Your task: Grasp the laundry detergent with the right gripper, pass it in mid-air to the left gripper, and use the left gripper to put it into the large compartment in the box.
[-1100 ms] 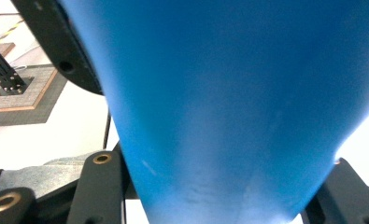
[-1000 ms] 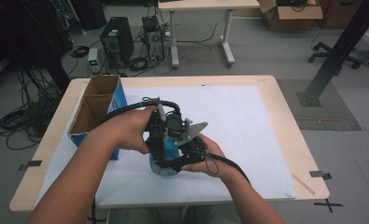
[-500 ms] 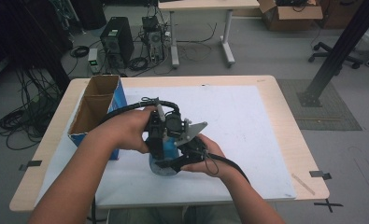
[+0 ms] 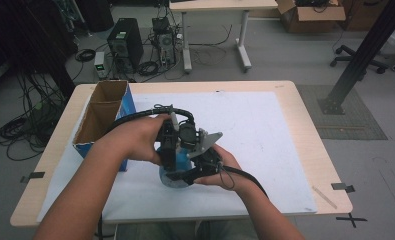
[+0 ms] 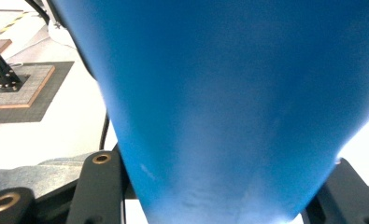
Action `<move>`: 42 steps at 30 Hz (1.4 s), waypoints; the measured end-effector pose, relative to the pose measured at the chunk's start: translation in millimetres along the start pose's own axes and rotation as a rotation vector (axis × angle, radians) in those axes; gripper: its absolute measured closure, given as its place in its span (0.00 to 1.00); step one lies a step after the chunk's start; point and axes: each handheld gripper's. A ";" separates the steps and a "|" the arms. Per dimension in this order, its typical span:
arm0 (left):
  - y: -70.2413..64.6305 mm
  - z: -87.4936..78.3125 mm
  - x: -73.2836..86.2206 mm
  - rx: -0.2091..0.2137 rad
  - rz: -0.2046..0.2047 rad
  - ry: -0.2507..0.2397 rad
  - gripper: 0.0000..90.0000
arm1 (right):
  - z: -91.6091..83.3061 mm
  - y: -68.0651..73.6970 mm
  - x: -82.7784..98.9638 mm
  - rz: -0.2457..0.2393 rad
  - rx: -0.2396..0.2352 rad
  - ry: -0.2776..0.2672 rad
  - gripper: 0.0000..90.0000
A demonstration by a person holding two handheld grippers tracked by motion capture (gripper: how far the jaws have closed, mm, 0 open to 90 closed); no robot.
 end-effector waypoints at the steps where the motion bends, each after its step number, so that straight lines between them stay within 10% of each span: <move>1: -0.2 -0.7 0.0 0.001 -0.003 0.002 0.43 | 0.1 -1.1 0.4 -0.027 0.009 -0.004 0.50; 31: 4.2 -9.3 -9.0 -0.003 0.001 0.011 0.44 | -12.2 -2.8 8.4 0.044 0.042 -0.048 0.01; 42: 13.3 -18.1 4.0 0.015 -0.100 0.012 0.43 | -34.7 -3.2 11.4 0.039 0.048 -0.025 0.01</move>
Point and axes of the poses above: each handheld gripper's, and its own axes: z roughly forward along the jaws, x roughly out of its underside, y roughly to its left, and after that the axes turned 13 degrees about -x, right-handed
